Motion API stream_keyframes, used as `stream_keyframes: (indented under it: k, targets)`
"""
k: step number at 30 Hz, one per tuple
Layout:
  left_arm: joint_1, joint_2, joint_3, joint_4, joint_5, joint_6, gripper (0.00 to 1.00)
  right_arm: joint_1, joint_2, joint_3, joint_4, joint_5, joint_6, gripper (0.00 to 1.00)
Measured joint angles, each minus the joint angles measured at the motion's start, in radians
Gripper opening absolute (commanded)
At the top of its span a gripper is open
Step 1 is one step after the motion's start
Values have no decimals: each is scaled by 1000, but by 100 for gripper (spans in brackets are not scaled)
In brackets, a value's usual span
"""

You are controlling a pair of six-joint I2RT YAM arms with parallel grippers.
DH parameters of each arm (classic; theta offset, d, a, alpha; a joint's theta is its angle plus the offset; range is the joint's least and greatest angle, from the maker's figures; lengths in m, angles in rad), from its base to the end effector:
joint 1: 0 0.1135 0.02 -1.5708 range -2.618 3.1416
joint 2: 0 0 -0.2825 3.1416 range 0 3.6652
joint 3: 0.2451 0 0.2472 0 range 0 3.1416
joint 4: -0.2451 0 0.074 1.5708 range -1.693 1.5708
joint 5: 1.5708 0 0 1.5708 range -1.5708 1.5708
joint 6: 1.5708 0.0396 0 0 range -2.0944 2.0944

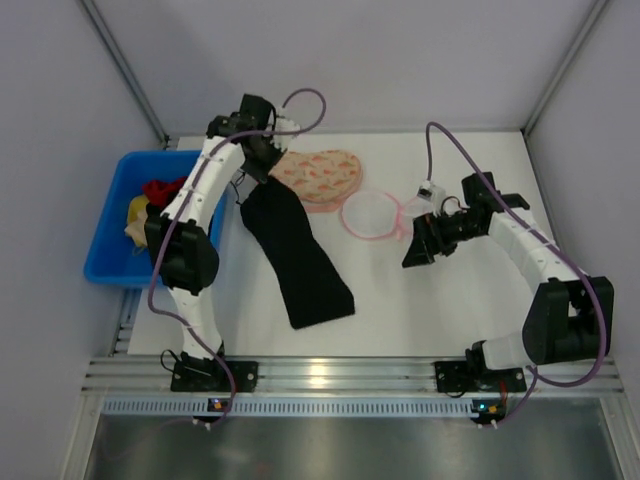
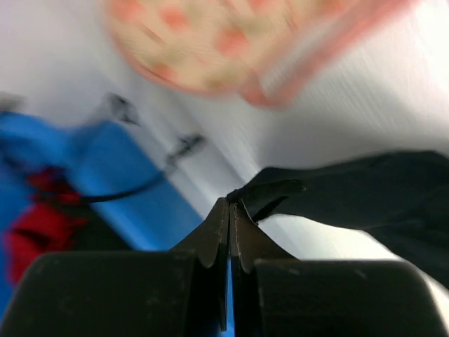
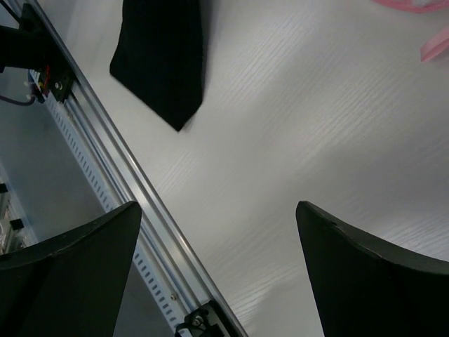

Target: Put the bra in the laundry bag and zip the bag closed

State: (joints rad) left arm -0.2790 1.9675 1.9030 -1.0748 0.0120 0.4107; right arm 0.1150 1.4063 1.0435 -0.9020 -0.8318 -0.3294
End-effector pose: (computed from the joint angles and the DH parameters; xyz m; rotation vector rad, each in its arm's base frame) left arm 0.4035 -0.1161 0.3153 0.9196 2.5494 0.0228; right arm 0.2445 0.0577 0.2672 -0.7322 2.4518 1.0789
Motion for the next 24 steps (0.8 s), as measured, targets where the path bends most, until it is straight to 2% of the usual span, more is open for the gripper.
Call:
stream_keyframes:
  k: [7,10,14,19,24]
  targets:
    - [3,-3,524,-26,-142,-5,0,0,0,18,-2,-1,8,93]
    - [-1,-17,623,2,-210,-4,0,0,0,31,0,-4,16,93]
    - [-8,-94,578,77,-280,-3,0,0,0,53,6,-10,26,93]
    - [-43,-248,384,159,-321,6,0,0,0,53,19,-22,42,92]
    - [-78,-348,285,207,-322,6,0,0,0,53,23,-27,46,93]
